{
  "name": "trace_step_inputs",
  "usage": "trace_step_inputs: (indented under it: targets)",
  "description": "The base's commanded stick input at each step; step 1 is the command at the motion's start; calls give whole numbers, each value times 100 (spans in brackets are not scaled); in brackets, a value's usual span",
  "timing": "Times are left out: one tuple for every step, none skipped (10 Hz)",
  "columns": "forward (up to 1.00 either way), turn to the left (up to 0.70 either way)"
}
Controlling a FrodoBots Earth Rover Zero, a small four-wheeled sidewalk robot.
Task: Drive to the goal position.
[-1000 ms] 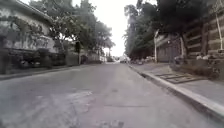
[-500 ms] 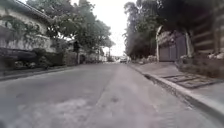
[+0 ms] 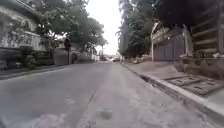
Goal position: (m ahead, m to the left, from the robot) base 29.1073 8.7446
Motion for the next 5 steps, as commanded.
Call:
trace_step_inputs:
  targets:
    - [100, 0]
    - [100, 0]
    - [100, 0]
    - [100, -31]
    - [100, -40]
